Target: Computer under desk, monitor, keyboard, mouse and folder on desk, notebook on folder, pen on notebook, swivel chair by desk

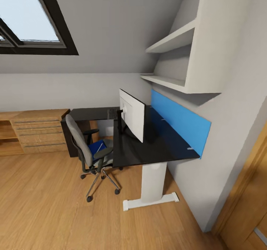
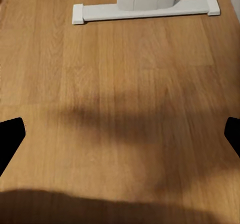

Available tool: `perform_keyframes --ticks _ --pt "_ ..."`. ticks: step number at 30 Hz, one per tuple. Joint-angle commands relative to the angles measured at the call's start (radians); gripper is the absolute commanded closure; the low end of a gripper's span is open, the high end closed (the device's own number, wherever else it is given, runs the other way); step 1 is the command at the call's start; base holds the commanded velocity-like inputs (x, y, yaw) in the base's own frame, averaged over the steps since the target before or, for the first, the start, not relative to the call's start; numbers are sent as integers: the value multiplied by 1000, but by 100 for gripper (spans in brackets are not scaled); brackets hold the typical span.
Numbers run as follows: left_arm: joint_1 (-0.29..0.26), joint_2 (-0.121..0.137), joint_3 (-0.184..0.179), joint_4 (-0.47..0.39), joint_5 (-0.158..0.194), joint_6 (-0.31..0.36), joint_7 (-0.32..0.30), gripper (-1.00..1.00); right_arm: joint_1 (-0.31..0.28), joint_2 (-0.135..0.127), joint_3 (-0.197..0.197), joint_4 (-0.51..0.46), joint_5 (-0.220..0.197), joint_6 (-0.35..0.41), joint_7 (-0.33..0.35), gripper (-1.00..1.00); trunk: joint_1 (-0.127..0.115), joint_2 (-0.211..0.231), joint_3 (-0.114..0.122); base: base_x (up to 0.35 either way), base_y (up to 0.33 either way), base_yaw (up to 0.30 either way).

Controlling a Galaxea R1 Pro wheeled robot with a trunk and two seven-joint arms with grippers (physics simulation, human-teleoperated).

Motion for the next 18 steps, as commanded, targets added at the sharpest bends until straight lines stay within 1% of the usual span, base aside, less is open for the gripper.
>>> perform_keyframes --ticks 1,14,16,18 --pt "1 0 1 -2 3 -1 0 -100 -1 0 0 1 8 -2 -3 -100 0 -1 -1 0 -1 63" --pt "1 0 1 -2 4 -1 0 -100 -1 -2 -2 1 8 -1 -3 -100 0 -1 -2 0 0 12" --pt "1 -11 -7 -3 -2 -2 6 -100 -3 8 1 2 12 -6 -8 -100 0 -1 -2 0 0 0" --pt "1 -20 -7 -3 -4 -2 6 -100 -3 8 1 2 13 -6 -8 -100 0 -1 -2 -3 3 0"
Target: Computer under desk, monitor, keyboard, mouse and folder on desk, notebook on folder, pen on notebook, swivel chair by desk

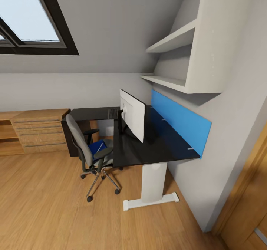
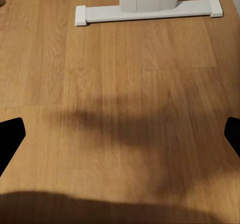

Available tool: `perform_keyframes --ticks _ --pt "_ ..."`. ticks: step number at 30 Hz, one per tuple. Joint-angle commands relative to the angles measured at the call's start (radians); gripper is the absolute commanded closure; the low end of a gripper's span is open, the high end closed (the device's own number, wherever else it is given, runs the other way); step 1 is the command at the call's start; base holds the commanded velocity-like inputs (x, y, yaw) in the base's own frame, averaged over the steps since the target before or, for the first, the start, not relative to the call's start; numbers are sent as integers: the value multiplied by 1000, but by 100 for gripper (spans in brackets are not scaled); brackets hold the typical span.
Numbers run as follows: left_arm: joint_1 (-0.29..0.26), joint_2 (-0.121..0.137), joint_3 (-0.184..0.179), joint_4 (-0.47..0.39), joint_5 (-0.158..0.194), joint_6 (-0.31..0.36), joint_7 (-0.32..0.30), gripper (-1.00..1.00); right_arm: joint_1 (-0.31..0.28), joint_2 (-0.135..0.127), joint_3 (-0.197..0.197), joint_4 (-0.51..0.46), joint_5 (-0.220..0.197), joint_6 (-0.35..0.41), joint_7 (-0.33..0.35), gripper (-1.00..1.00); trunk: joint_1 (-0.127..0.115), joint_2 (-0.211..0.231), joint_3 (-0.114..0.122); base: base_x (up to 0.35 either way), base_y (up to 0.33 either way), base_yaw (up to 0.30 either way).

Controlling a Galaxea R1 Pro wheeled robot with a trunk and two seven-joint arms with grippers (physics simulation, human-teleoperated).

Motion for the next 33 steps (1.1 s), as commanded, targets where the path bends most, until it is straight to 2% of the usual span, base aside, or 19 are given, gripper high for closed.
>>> perform_keyframes --ticks 1,11,25,33 --pt "1 -2 1 -2 2 -1 0 -100 -1 -1 0 1 8 -2 -4 -100 0 -1 -1 -19 16 0" --pt "1 -6 3 -2 2 0 0 -100 -2 -11 0 1 9 -2 -4 -100 0 -1 -1 -104 126 0" --pt "1 -5 4 -2 3 0 1 -100 -2 -11 0 1 9 -2 -4 -100 0 -1 -1 -161 250 0" --pt "1 -4 6 -2 4 -1 2 -100 -1 -12 0 1 9 -4 -4 -100 0 -1 -1 24 303 6"
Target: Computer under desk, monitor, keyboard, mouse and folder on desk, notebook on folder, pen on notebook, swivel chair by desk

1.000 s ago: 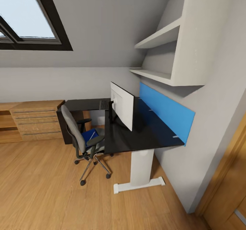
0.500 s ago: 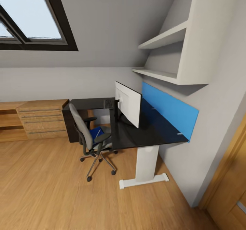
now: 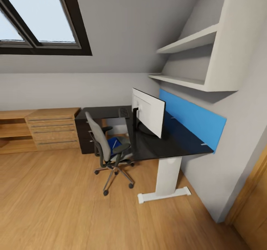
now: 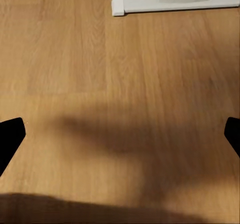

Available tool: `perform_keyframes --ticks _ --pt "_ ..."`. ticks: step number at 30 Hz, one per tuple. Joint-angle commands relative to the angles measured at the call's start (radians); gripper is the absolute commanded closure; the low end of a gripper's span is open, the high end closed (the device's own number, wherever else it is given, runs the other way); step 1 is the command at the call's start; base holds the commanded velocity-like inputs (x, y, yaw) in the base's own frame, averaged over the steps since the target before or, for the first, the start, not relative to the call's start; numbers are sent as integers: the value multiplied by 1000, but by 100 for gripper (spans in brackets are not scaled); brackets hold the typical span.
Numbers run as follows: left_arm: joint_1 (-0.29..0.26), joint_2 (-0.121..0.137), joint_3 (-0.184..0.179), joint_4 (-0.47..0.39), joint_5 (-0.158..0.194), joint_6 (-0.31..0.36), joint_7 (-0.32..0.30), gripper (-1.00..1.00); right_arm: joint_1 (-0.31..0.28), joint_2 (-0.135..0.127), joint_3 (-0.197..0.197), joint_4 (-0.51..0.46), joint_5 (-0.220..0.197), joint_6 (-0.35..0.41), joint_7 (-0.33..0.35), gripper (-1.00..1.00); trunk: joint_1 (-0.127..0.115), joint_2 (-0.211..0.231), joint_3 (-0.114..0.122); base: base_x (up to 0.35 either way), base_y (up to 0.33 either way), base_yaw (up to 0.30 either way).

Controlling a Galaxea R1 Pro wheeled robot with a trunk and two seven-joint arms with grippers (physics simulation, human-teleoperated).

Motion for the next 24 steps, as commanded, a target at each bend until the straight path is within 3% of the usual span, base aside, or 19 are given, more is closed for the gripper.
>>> perform_keyframes --ticks 1,7,16,24 --pt "0 0 0 -2 2 -1 0 -100 -1 0 -1 1 9 -3 -4 -100 0 -1 -1 188 285 96" --pt "0 0 0 -2 3 -1 0 -100 -1 0 -1 1 9 -5 -4 -100 0 -1 -1 202 238 187" --pt "0 1 6 -1 3 1 0 -100 -1 0 -2 1 9 -5 -4 -100 0 -1 -1 36 39 231" --pt "0 -2 5 0 3 4 -1 -100 -1 -15 -8 -5 6 -6 -5 -100 0 -1 -1 1 179 33"
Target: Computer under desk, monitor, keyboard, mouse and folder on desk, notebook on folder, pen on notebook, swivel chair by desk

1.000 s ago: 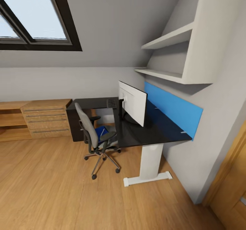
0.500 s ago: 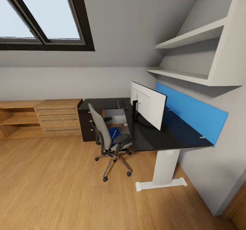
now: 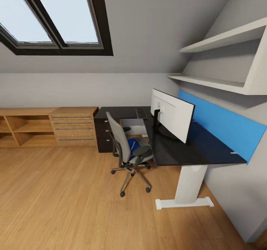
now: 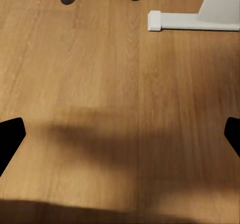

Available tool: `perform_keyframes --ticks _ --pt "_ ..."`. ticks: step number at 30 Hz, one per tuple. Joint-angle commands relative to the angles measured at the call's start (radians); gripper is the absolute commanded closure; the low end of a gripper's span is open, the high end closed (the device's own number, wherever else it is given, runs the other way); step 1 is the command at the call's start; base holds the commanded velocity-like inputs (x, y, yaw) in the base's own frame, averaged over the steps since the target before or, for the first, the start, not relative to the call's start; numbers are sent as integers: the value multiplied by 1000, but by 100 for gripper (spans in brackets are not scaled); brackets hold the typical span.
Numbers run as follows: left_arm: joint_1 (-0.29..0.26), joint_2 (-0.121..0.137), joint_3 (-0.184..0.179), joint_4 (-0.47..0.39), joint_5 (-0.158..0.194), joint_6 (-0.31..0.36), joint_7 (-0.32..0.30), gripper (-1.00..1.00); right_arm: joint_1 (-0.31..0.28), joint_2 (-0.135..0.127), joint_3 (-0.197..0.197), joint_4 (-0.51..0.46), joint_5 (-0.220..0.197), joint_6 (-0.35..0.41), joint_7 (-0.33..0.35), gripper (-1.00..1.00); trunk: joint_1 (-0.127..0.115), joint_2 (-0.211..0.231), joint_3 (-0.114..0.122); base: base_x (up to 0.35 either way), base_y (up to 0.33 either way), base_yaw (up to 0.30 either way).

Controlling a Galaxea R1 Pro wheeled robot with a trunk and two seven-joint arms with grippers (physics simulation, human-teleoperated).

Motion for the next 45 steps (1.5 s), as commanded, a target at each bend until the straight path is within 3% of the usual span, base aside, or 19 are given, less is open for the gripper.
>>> perform_keyframes --ticks 1,5,12,38,45 --pt "0 0 1 -2 2 0 0 -100 -1 0 -2 0 9 -3 -4 -100 0 -1 -1 0 303 4" --pt "0 -1 2 -2 4 -4 0 -100 -1 -14 -3 -5 9 -5 -4 -100 0 -1 -1 0 318 2" --pt "0 -2 81 -2 75 -6 -8 -100 -1 -24 1 -2 9 -20 -3 -100 0 -1 -1 0 283 0" --pt "0 -6 85 -10 80 -6 -6 -100 -2 -27 1 -5 11 -44 -3 -100 0 -1 -3 98 11 57" --pt "0 -10 85 -12 82 -5 -1 -100 -2 -29 1 -5 11 -44 -3 -100 27 -50 -25 1 0 0"
